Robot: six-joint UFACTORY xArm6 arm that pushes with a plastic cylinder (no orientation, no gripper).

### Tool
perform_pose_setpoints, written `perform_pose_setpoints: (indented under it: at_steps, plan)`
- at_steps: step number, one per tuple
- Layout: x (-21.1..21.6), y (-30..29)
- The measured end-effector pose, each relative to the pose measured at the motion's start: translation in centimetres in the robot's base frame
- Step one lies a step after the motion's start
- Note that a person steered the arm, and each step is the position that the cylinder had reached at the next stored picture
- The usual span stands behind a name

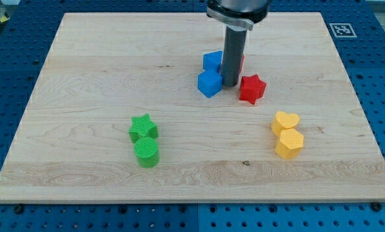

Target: Place the red star diagonally top right to the yellow heart

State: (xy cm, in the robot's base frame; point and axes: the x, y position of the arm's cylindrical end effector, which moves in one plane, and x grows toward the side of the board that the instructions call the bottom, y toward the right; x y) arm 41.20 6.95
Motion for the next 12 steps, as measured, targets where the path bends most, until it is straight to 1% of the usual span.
perform_pose_setpoints:
  at_steps: [6, 10, 11, 12]
  plan:
    - [0.4, 3.3]
    - [0.4, 8.1]
    - [0.4, 8.5]
    - [0.4, 6.8]
